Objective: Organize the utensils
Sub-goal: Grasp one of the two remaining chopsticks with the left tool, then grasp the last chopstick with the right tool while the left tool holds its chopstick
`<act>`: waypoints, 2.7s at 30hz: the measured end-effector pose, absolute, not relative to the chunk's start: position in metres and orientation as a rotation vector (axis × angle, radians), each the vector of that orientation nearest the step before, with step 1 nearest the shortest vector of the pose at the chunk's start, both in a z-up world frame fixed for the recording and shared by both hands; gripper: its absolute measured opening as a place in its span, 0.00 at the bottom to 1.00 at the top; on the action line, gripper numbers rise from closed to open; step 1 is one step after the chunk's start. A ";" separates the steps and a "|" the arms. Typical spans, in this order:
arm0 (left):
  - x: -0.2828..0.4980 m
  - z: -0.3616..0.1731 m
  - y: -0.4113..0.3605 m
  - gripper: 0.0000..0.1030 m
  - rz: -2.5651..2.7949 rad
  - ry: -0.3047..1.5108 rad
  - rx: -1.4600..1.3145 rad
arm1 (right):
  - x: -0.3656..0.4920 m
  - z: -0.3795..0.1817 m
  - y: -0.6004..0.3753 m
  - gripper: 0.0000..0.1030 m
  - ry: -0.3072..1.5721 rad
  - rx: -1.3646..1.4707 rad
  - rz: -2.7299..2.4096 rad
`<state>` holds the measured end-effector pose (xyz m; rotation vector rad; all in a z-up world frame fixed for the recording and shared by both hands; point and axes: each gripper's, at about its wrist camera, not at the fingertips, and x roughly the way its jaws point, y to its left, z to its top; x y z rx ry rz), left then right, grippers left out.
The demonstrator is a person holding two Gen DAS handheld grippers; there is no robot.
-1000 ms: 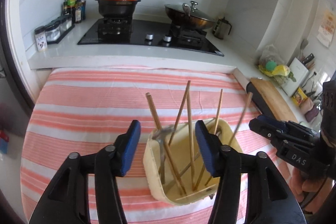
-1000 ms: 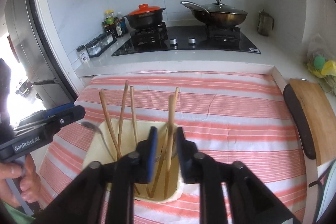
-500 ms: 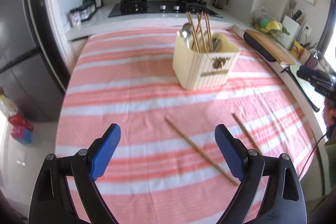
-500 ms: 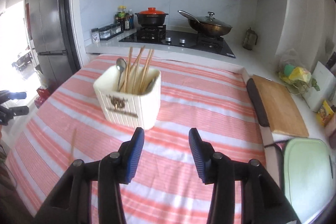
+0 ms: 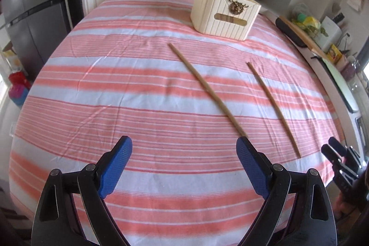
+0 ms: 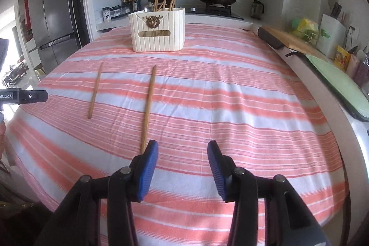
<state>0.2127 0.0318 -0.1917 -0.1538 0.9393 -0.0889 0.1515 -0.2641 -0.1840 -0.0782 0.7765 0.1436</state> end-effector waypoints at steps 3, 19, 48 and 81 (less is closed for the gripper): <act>0.212 -0.186 0.025 0.90 -0.068 0.916 -0.112 | 0.150 -0.180 -0.266 0.44 0.757 -0.050 0.137; 0.213 -0.196 0.036 0.90 -0.009 0.926 -0.111 | 0.151 -0.192 -0.248 0.44 0.793 -0.050 0.185; 0.246 -0.234 -0.026 0.09 -0.196 0.979 0.043 | 0.155 -0.189 -0.258 0.44 0.819 -0.014 0.139; 0.284 -0.242 0.001 0.82 -0.189 1.041 0.103 | 0.265 -0.222 -0.193 0.53 1.054 -0.186 0.280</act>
